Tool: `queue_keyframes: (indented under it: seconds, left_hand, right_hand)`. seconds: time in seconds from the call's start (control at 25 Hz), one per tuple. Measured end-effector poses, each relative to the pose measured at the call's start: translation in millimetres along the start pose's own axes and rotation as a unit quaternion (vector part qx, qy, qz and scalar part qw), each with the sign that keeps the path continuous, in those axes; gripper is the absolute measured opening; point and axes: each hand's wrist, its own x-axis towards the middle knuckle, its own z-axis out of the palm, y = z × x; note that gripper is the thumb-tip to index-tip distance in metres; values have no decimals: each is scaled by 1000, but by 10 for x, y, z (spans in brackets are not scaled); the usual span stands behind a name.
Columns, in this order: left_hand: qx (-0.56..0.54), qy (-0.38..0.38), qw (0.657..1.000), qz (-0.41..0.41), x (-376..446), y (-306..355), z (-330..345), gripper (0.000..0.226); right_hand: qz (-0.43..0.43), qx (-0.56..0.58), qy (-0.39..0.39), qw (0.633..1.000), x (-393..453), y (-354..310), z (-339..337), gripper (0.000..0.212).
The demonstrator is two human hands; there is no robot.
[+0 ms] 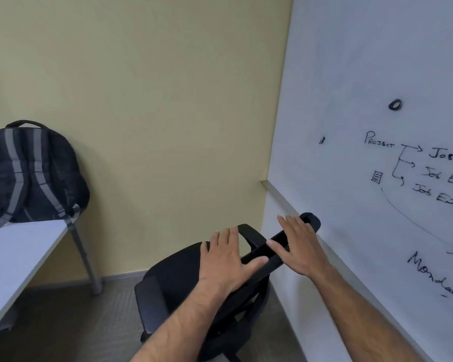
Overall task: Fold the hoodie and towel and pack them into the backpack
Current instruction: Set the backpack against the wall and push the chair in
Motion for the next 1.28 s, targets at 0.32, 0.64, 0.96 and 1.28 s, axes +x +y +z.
queue_keyframes:
  seconds: [0.32,0.64,0.96,1.28]
  left_hand:
    - [97,-93,986,-95,408,920,441,112]
    - [43,-119,982,-141,437,854,395,105]
    - [41,-120,982,-139,252,576,346,88]
    - [34,-114,985,-128,60,321,278,81]
  right_hand:
    - [-133,47,-95,985,474,855,184,92]
    - [-234,29,-50,971,792,840,323,69]
    - [-218,36,-19,975,621,616,409,52]
    - [-199,43,-5,979,445,322,369,47]
